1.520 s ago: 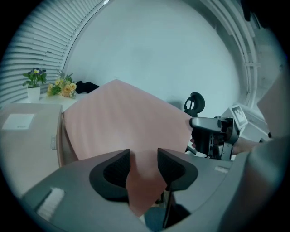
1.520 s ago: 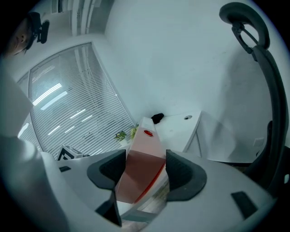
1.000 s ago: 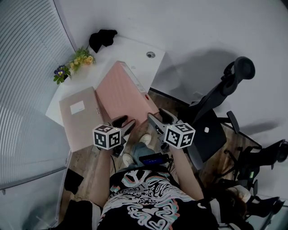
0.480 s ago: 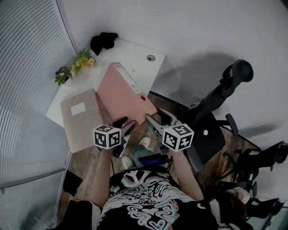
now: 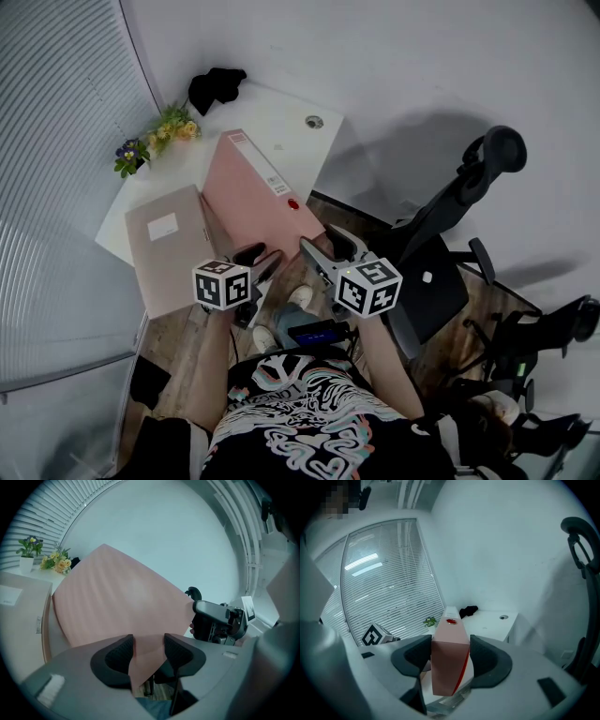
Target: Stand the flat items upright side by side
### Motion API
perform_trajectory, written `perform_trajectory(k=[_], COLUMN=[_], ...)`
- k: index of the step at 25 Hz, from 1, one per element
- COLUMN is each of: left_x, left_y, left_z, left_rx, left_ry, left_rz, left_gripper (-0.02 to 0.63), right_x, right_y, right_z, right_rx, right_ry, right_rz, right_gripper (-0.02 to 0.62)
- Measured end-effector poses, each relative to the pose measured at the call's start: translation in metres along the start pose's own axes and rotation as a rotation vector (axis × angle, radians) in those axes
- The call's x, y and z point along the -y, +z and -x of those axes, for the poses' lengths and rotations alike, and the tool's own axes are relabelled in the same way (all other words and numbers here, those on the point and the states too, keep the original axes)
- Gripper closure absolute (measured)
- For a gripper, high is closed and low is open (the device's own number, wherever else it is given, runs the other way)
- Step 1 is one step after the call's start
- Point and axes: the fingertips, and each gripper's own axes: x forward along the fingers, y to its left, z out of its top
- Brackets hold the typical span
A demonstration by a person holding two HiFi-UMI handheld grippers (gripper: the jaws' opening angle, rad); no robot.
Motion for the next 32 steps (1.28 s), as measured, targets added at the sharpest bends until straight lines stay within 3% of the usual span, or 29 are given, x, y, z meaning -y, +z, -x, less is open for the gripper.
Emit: perform_trajectory(k=[13, 15, 20, 28, 32], left_x=[-0.004, -0.005, -0.004, 0.002, -0.003], left_y=[-0.004, -0.007, -0.006, 0.019, 0.03], left_z=[0.0, 0.0, -0.002, 0.005, 0.014], left_rx=[-0.012, -0.021, -0.02, 0.082, 0.158], left_ry=[-0.005, -0.001, -0.006, -0.034, -0.063], left_rz=[-0.004, -0.006, -0.001, 0.054, 0.105], left_gripper=[0.425, 0.428, 0.428, 0.417, 0.417], right_x=[-0.032, -0.036, -0.032, -0.017, -0.022], right_y=[0.014, 0.015, 0.015, 0.021, 0.021], right_z=[-0.003, -0.003, -0.002, 0.002, 0.001], right_rx=[0.034, 0.04, 0.054, 0.07, 0.034], right_ry=[0.077, 0.084, 0.064, 0.069, 0.154], right_rz=[0.063, 0.062, 0.063, 0.027, -0.006], right_gripper=[0.345, 0.42, 0.412, 0.403, 0.394])
